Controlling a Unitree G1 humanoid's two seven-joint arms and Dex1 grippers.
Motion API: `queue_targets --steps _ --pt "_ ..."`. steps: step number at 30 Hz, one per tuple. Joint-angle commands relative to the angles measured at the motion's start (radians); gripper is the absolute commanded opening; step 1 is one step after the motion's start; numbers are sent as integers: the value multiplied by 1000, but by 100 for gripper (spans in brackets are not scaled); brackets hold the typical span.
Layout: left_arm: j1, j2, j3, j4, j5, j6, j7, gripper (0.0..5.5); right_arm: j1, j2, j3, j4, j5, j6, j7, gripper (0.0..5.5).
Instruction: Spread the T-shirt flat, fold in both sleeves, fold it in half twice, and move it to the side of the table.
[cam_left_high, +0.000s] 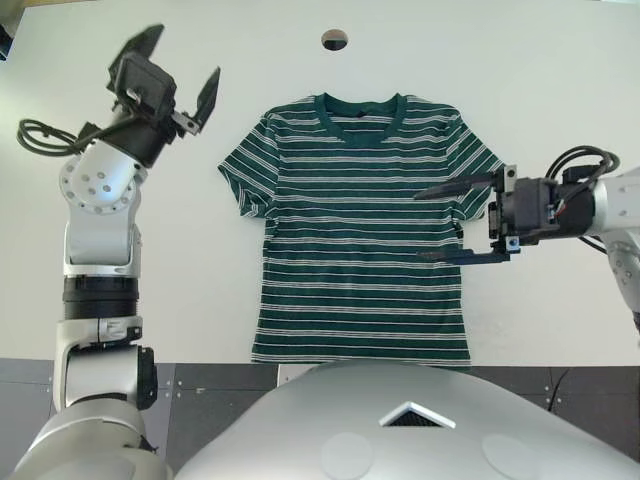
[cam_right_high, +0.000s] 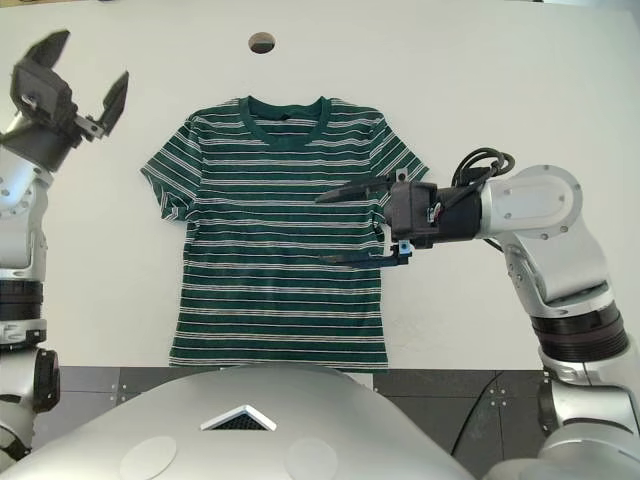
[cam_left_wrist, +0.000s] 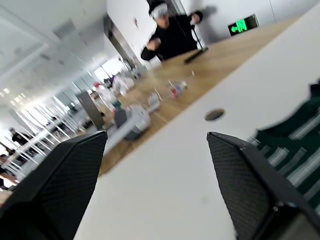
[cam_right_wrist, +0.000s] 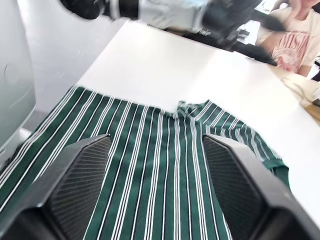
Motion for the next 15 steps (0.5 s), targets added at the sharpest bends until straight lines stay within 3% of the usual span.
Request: queue_targets --steps 1,4,6,10,15 --pt "199 10 57 -187 -176 268 -83 374 -41 77 -43 76 -14 1 -70 339" --pt "355 60 77 -289 -211 422 -135 374 -52 132 -35 142 -75 -31 -122 339" --pt "389 71 86 -314 -218 480 -150 406 -50 147 -21 154 -118 -50 -135 334" --pt "382 35 99 -279 -313 640 -187 453 -19 164 -15 116 -138 -60 -135 334" --pt "326 -22 156 -145 -400 788 -169 453 -8 170 -16 120 -155 -68 -132 334"
